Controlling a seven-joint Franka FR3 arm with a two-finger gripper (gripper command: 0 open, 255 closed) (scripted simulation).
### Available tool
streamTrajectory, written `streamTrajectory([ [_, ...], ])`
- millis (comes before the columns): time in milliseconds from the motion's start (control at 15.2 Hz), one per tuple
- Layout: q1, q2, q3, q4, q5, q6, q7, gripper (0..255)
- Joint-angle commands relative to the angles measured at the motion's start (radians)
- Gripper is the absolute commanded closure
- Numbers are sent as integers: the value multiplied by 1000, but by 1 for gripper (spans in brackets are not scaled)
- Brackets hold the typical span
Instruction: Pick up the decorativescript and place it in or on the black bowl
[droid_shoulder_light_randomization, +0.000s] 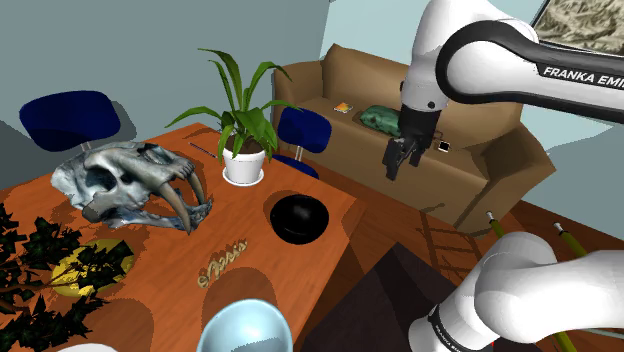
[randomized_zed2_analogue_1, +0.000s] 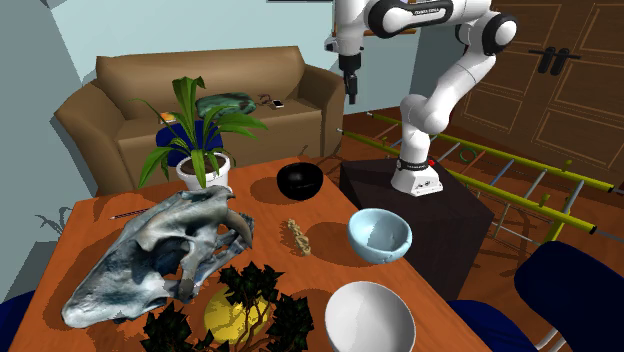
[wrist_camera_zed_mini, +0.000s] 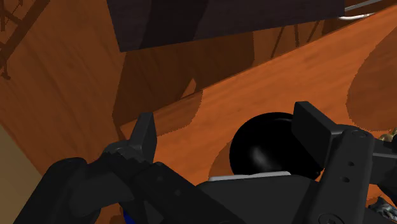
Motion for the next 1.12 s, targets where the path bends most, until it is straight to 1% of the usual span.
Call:
streamTrajectory([
  [0,0,0,0,0,0,0,0,0],
  [264,3,15,78,-70,80,87,165,0],
  [528,7,63,160,-116,156,188,326,0],
  [792,8,144,243,-134,221,302,484,0],
  [1056,-1,257,326,-125,266,424,641,0],
])
